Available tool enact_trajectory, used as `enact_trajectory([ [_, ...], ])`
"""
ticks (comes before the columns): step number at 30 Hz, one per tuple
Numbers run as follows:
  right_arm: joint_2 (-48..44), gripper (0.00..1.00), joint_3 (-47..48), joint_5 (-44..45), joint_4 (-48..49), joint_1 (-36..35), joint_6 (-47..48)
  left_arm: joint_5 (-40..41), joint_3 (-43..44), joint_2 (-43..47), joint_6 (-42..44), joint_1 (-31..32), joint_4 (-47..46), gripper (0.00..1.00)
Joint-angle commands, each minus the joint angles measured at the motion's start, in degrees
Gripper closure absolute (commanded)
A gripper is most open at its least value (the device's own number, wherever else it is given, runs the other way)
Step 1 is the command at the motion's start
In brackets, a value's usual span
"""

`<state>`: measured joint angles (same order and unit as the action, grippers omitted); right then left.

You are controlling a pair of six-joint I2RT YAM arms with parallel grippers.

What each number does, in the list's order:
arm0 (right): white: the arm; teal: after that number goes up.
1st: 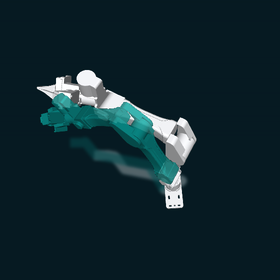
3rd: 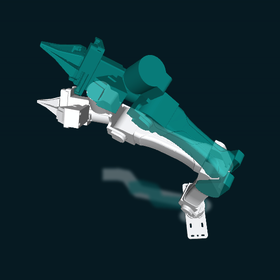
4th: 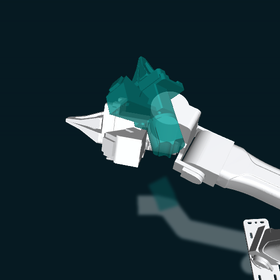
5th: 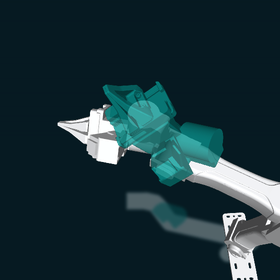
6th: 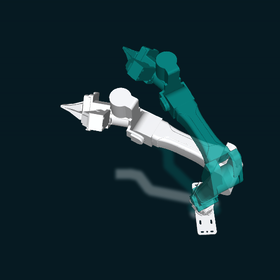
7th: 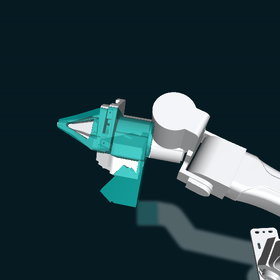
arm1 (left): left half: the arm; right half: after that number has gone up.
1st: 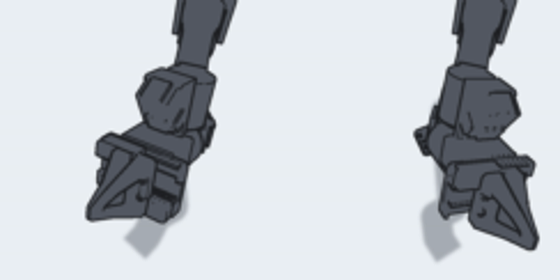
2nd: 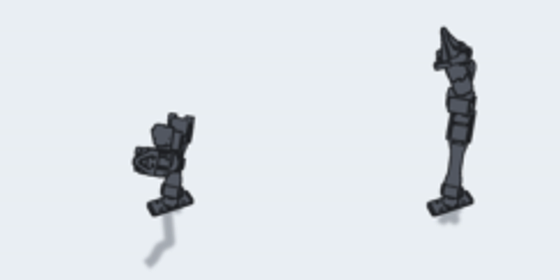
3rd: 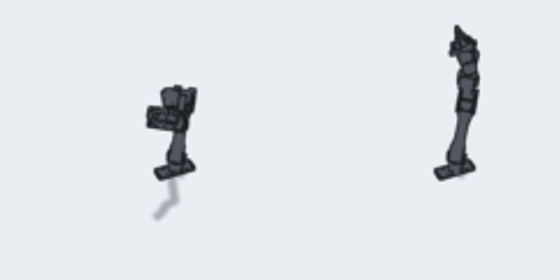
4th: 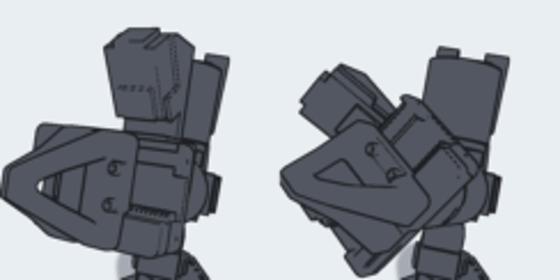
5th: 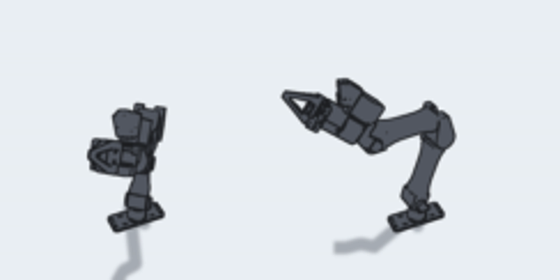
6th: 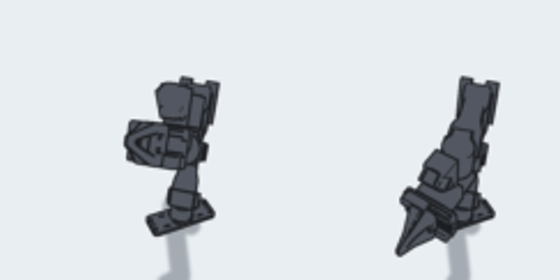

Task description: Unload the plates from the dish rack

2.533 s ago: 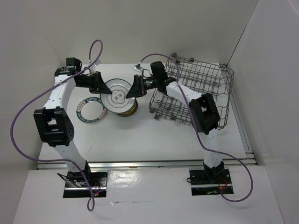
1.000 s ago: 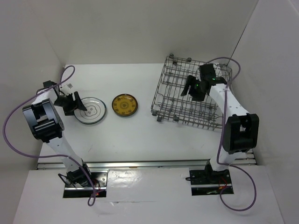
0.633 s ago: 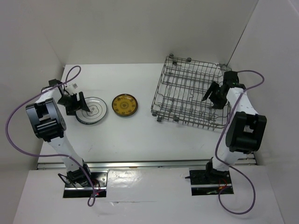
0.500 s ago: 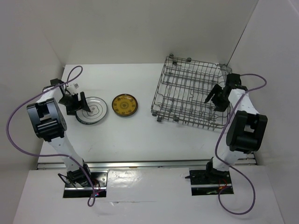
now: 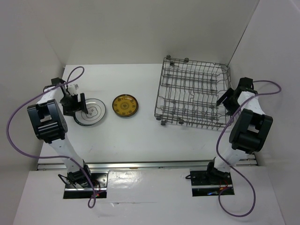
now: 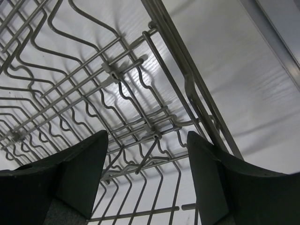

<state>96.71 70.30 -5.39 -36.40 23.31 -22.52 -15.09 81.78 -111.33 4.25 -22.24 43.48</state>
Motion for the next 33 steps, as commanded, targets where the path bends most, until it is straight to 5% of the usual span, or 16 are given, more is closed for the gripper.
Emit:
enact_trajectory([
  [1, 0.8, 0.24, 2.7, 3.2, 1.9, 0.9, 0.5, 5.8, 1.2, 3.7, 2.0, 1.1, 0.9, 0.06],
  [22, 0.5, 0.24, 9.6, 7.3, 0.7, -0.1, 3.1, 16.8, 3.4, 7.3, 5.0, 3.9, 1.3, 0.02],
  [33, -7.4, 0.23, 12.3, 4.9, -0.6, -4.5, 5.4, 20.0, 1.1, 18.7, 1.1, 3.9, -2.3, 0.02],
])
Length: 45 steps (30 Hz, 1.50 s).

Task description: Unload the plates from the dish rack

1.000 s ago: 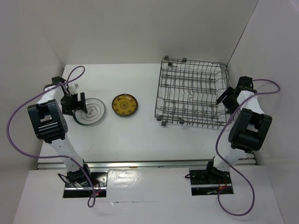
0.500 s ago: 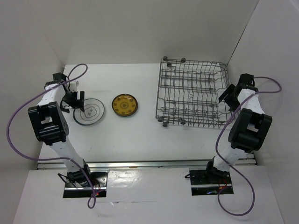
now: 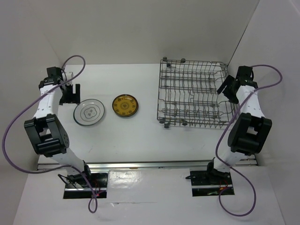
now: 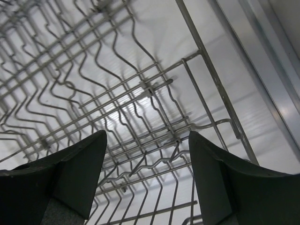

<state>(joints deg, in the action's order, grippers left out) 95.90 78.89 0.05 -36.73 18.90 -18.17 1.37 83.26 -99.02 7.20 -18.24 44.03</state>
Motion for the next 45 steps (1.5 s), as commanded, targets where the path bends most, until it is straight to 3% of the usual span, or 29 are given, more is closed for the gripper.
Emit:
enact_trajectory([
  [1, -7.7, 0.22, 3.7, -0.6, -0.3, -0.1, 1.0, 4.5, -0.9, 8.0, -2.4, -0.1, -4.1, 0.02],
  [9, -18.3, 0.12, 0.4, -9.4, -0.2, -0.1, 2.2, 15.1, -5.6, 20.0, -3.3, -0.1, -4.8, 0.01],
  [15, -22.2, 0.0, -1.5, -16.2, -2.1, -1.9, 0.6, 12.8, -10.2, 29.1, -2.2, -0.1, -0.7, 0.0],
  [23, -28.5, 0.0, -3.2, -10.7, -7.0, -6.6, 0.6, 14.1, -18.3, 44.3, 4.1, -0.1, 0.5, 0.0],
  [28, -33.1, 0.0, -4.8, -10.1, -11.6, -8.0, 1.1, 14.7, -21.1, 50.5, 6.0, -0.1, 5.9, 0.0],
  [45, -48.3, 0.0, -0.6, -22.8, -33.6, -8.0, -1.5, 13.6, -23.7, 67.0, 11.6, -0.1, 20.0, 0.0],
])
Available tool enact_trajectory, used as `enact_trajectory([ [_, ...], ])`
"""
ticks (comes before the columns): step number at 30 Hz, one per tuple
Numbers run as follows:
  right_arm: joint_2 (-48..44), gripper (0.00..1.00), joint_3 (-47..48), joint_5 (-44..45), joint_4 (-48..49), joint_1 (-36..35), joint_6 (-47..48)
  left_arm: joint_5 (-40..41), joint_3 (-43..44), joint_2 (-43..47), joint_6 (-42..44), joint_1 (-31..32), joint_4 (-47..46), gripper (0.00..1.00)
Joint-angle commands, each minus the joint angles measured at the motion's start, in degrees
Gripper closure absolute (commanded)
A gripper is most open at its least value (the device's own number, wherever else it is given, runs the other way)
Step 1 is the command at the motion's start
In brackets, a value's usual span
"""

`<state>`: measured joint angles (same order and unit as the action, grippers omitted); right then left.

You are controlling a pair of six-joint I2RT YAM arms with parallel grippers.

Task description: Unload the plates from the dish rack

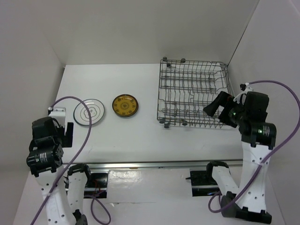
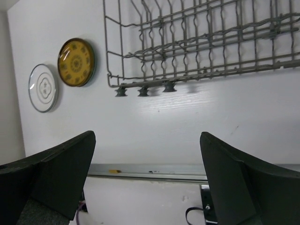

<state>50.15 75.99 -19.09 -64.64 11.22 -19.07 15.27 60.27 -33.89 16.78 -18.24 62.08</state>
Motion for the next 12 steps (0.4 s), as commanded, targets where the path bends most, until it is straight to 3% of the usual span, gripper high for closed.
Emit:
enact_trajectory([
  [1, -3.1, 0.0, 2.8, -4.6, -6.5, -0.3, -0.6, -0.3, -0.7, 2.4, 2.0, -0.1, 3.3, 0.0],
  [12, -8.6, 0.0, 4.5, -9.6, -10.9, -0.8, -0.1, -2.9, 0.5, 4.9, 2.6, -0.1, 7.3, 0.0],
])
